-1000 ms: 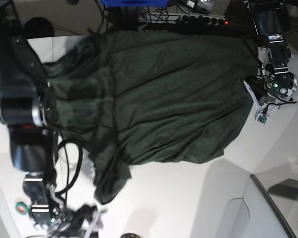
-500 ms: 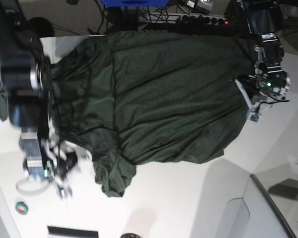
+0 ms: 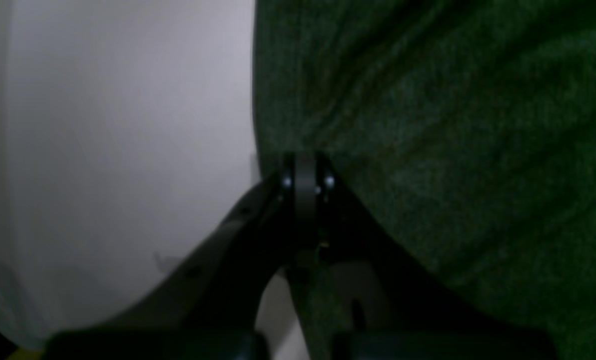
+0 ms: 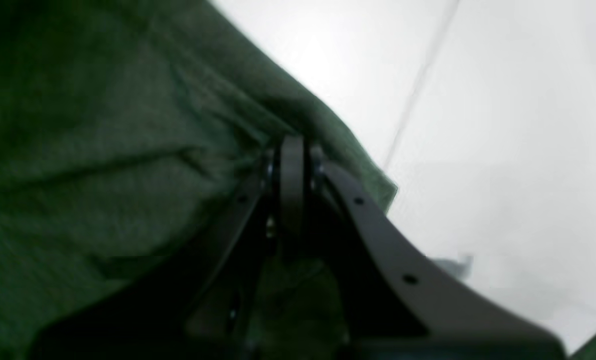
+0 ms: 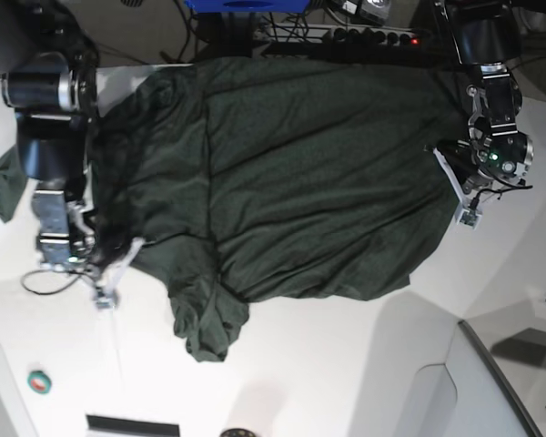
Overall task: Layout the t-shirt on the table in an organized manner, then fold the t-shirt properly
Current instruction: 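Drag the shirt edge with the right gripper to spread it flat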
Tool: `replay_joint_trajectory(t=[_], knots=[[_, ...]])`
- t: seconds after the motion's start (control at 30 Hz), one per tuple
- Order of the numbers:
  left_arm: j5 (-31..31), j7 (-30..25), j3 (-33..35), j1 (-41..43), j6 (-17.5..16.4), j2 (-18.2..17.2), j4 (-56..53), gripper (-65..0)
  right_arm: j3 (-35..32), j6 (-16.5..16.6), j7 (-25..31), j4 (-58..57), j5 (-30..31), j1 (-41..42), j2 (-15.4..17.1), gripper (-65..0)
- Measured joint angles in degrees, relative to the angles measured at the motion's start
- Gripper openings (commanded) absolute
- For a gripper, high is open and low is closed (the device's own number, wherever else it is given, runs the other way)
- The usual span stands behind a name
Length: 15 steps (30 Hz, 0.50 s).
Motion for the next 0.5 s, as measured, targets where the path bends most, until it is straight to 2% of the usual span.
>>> replay_joint_trajectory(t=[0.27, 0.37, 0.5], knots=[[0.00, -0.02, 0.00, 0.17, 0.02, -0.04, 0.00, -65.0, 13.40, -0.09, 0.90, 0.17, -0.13, -4.42, 8.07, -64.2], [0.00, -0.04, 0.00, 0.17, 0.02, -0.02, 0.00, -65.0, 16.65, -0.13, -0.20, 2.08, -0.46, -6.54, 8.90, -64.2], [-0.02, -0.04, 0.00, -0.20, 0.02, 0.02, 0.00, -65.0, 17.92, -0.13, -1.75, 9.18, -0.72, -11.15, 7.82, -64.2]])
